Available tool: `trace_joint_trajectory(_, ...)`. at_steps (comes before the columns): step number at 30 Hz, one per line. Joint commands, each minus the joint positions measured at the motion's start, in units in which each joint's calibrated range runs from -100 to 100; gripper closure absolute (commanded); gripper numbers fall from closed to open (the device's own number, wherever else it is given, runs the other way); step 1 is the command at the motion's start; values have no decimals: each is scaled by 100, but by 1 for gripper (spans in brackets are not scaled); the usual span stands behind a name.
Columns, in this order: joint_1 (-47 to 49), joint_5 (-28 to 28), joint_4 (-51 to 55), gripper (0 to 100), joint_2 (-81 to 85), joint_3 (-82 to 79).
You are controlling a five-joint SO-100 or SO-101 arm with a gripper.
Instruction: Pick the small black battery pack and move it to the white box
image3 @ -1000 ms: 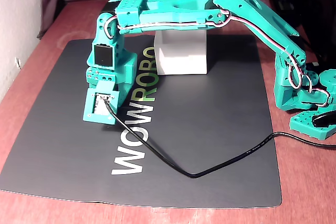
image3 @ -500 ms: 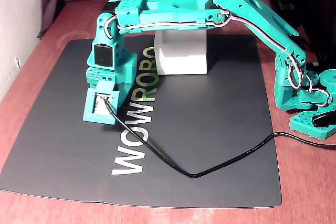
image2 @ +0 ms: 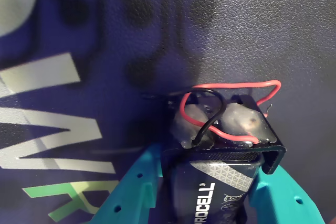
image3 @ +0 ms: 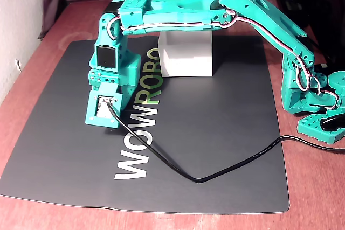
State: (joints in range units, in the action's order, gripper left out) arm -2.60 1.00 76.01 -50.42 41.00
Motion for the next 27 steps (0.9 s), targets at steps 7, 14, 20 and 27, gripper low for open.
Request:
trace_joint_trajectory(7, 101, -16, 243, 92, -188, -132)
trace_joint_trajectory(14, 113, -5, 199, 92, 66, -95)
trace_joint_trajectory(20, 265, 6, 155, 92, 496, -95)
trace_joint_trajectory(27, 265, 6, 199, 92, 847, -95)
